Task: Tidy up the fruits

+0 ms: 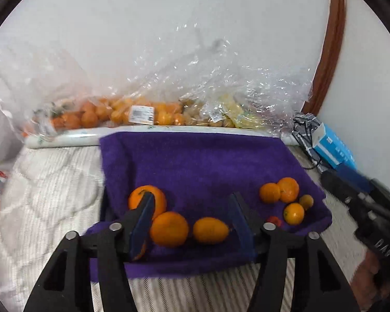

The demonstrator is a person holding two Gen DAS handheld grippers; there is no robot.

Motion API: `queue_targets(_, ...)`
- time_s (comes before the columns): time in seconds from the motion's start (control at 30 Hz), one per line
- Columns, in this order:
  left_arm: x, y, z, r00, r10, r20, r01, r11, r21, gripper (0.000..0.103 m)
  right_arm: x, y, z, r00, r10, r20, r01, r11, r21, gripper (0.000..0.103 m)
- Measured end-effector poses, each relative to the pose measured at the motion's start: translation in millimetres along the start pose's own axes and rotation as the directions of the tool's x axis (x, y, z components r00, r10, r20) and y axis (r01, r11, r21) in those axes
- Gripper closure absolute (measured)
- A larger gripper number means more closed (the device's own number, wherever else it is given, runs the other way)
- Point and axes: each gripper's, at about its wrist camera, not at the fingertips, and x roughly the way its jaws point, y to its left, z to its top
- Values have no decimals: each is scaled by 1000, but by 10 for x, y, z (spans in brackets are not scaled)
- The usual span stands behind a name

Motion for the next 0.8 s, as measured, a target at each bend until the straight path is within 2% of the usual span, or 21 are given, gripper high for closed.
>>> queue_targets(0.07,-162,-19,-39,999,33,12,-33,999,6,45,-166,58,9,1000,-28,3,28,1000,-11,40)
queue_targets(0.2,-410,-3,-99,999,45,12,-45,999,-28,45,-475,155,-27,998,-54,-9,54,999,-2,36)
queue_targets(0.33,-717,15,-194,998,49,33,-47,998,-43,36,-763,187,-66,998,-32,-45,34,999,43,36)
queue_targets(0.47,-1042,-18,-315,996,58,73,-56,998,-26,20,-1019,207,-118,998,-38,-60,41,998,47,35)
queue_targets(0.6,-1365,-61,-446,993,47,108,-43,998,-34,14,-1279,248,-245,999,-29,-35,31,999,42,22)
queue_targets(0.7,-1561,-118,-519,989,72,132,-68,997,-31,13,-1519,275,-329,1000,-28,-4,28,999,42,9)
queue_targets(0.8,-1742,-171,-593,984,81,157,-77,997,-30,12,-1697,287,-362,999,-53,8,52,998,40,3)
